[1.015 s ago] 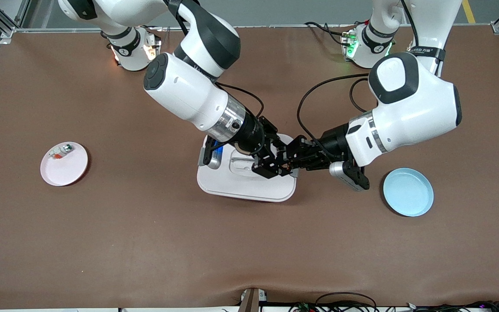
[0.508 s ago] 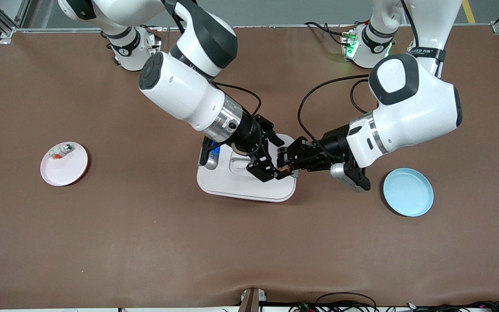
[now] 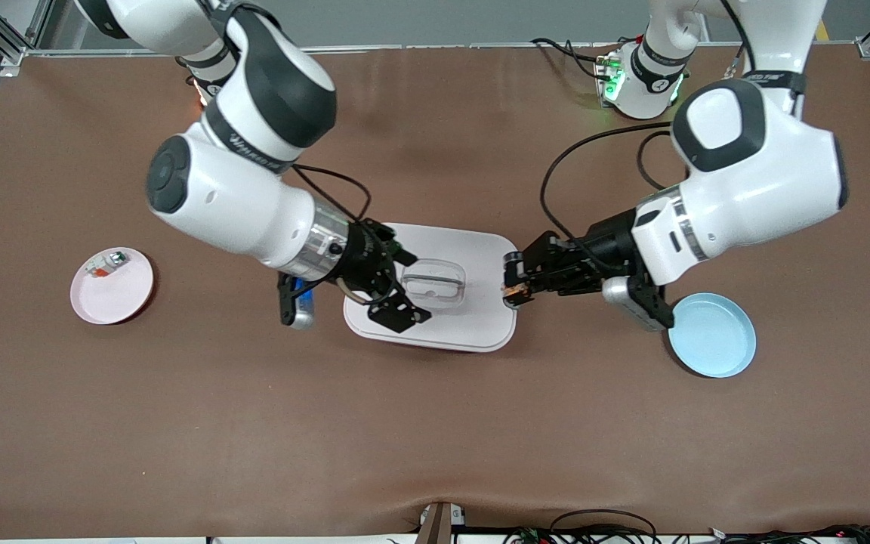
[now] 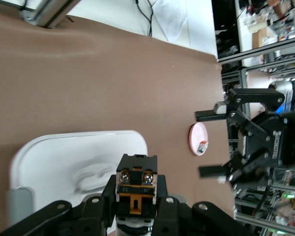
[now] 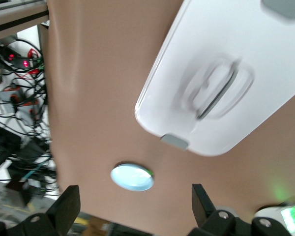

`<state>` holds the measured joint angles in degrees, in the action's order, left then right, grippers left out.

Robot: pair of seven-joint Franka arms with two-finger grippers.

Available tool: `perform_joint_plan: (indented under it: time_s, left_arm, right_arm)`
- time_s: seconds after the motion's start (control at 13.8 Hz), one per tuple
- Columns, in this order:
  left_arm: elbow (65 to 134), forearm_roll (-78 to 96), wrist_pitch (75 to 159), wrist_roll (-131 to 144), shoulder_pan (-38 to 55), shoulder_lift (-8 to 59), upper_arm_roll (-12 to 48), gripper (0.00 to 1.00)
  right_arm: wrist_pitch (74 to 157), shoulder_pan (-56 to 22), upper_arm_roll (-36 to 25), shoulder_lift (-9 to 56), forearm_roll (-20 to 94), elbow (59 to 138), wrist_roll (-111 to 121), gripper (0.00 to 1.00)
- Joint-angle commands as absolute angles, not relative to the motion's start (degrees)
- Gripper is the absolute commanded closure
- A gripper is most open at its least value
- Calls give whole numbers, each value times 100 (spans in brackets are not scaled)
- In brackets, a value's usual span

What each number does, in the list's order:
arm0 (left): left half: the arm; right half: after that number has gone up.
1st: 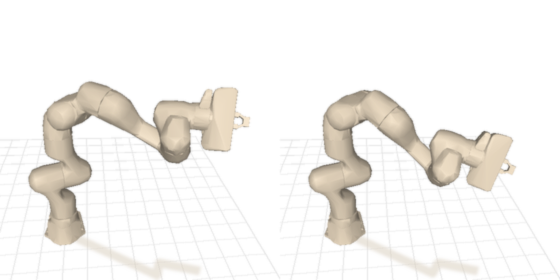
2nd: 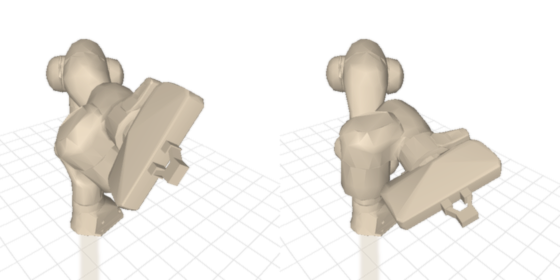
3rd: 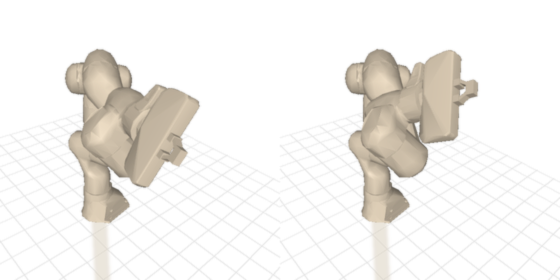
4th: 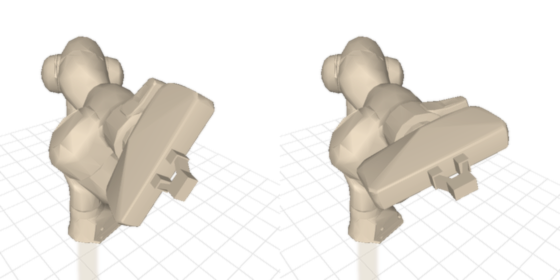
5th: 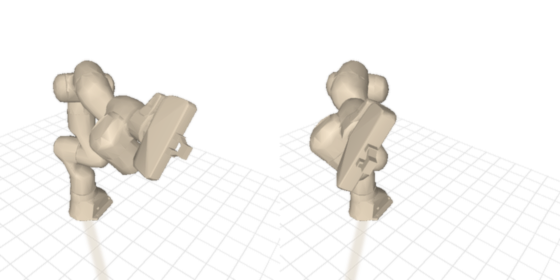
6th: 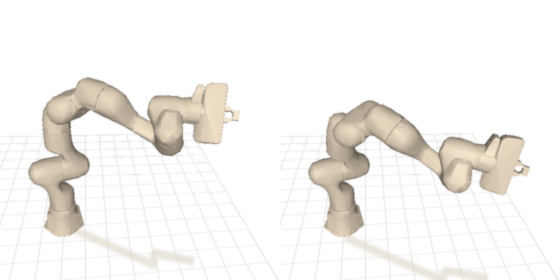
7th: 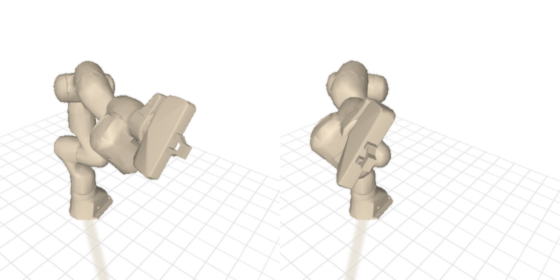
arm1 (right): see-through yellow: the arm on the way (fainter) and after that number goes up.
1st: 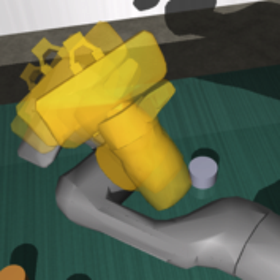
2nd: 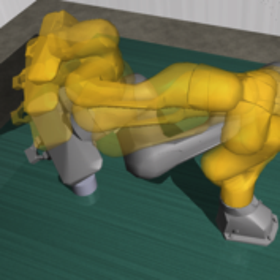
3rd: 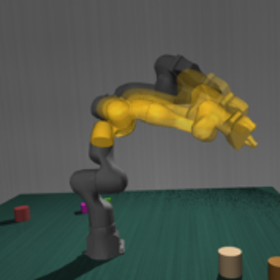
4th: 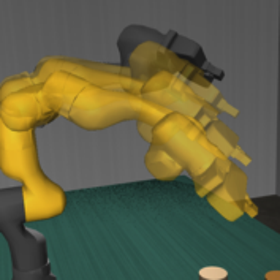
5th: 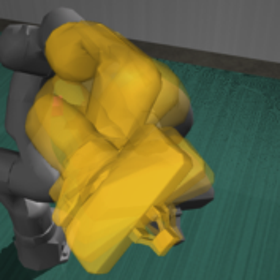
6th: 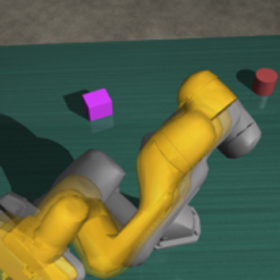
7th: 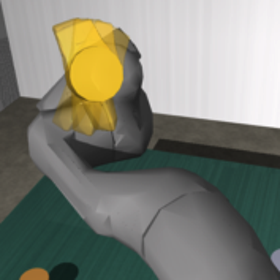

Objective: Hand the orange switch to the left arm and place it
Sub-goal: 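Close the left gripper on the switch while the right gripper opens, then carry the switch to the blue plate while the right gripper withdraws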

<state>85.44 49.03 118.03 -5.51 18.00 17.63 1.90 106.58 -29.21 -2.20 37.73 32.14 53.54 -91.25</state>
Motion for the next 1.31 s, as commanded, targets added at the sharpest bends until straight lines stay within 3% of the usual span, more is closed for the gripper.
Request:
perform_joint_plan:
  time_s: [0.0,0.22,0.51,0.73,1.23]
  left_arm:
    - [8578,4013,11156,-501,1504,1398,150,100]
    - [8569,2675,10523,-483,1135,1012,141,100]
    - [8534,1803,9494,-509,486,826,141,100]
    - [8263,795,9274,-536,264,826,149,100]
    - [8165,-76,8886,602,-79,773,123,100]
  right_arm:
    - [10145,-2830,-193,3683,2649,5335,-8422,0]
    - [9363,-2760,-211,3630,2215,5335,-7421,0]
    - [7976,-2050,-211,3341,2023,5353,-5877,0]
    - [7043,-1470,-211,3182,1627,5353,-4487,0]
    - [6153,-773,-176,2979,372,5388,-2242,0]
